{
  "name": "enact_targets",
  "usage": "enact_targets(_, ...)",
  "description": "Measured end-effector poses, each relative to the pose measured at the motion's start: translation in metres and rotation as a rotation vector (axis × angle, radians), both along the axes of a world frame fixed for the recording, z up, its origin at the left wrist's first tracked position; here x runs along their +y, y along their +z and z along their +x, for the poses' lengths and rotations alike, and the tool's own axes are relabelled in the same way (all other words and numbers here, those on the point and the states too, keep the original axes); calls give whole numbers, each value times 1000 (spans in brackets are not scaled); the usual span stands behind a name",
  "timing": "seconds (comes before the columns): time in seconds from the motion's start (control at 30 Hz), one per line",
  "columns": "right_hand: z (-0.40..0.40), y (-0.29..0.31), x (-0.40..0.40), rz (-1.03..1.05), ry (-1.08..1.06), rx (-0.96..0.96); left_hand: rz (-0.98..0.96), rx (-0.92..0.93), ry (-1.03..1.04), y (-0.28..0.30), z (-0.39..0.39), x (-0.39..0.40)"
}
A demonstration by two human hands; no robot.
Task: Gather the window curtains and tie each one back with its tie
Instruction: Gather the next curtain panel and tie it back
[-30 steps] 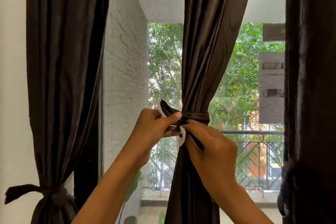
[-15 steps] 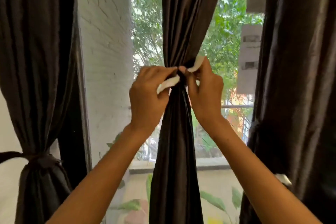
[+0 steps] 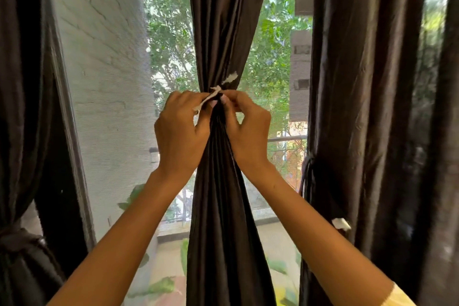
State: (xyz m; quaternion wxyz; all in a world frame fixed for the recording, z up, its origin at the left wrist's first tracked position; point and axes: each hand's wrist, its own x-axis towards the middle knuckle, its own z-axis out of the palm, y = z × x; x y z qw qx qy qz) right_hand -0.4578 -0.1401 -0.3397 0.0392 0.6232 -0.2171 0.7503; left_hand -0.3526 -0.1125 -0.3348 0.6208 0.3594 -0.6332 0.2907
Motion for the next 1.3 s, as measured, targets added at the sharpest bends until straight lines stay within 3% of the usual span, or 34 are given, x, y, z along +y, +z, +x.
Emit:
enact_targets(0.17, -5, -14, 1, 12, -207, 360, 41, 38, 33, -3, 6, -4)
enact_targets(0.47, -23, 2, 15, 99, -406, 514, 28, -9, -47, -3, 7, 0)
enact_targets(0.67, -34, 12, 28, 280, -98, 595, 22, 3, -128, -1, 1, 7)
enact_targets(0.87, -42, 7, 33, 287, -11, 488, 51, 67, -168, 0, 0, 8)
enact_targets(0.97, -40, -1, 31, 280, -69, 490, 56, 90, -207, -3, 1, 10)
enact_targets(1.17, -36, 8, 32, 494, 60, 584, 84, 104, -208, -2, -2, 11)
enact_targets(1.3, -37, 11, 36, 495, 103, 495, 59, 53, -142, -1, -9, 17)
